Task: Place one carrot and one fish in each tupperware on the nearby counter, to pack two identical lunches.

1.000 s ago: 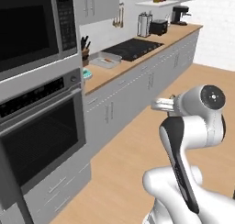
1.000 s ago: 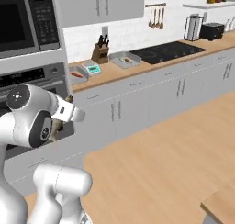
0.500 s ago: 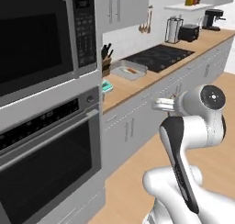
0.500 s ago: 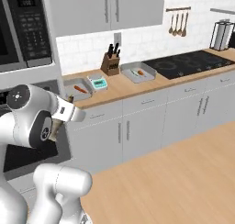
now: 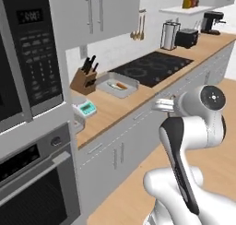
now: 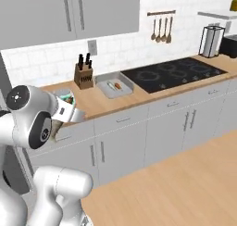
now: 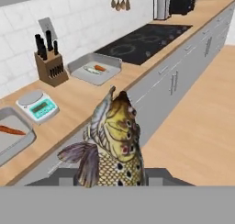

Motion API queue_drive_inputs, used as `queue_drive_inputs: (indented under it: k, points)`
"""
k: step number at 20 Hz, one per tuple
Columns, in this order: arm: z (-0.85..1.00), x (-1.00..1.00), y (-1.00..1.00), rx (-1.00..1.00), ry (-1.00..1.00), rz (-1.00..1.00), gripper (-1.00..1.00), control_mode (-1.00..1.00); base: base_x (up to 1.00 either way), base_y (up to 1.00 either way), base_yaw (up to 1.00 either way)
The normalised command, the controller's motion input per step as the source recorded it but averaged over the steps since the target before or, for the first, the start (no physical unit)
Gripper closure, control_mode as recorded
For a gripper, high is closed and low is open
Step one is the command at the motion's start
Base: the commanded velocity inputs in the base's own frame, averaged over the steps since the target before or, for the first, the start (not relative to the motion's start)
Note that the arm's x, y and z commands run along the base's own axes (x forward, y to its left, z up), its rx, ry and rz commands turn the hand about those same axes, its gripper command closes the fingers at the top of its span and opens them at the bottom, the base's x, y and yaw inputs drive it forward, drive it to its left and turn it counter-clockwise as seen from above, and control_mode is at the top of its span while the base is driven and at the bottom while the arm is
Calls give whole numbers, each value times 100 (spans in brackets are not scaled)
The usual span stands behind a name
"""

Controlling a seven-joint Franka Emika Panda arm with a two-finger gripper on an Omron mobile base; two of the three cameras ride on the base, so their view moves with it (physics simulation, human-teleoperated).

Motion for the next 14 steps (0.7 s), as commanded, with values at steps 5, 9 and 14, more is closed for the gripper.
queue_drive_inputs:
  k: [5,9,14]
  points:
    - [0,0,0,0,0,0,100,100,100,-1,39]
    - [0,0,0,0,0,0,100,100,100,-17,72]
    - [0,0,0,0,0,0,100,100,100,-27,75]
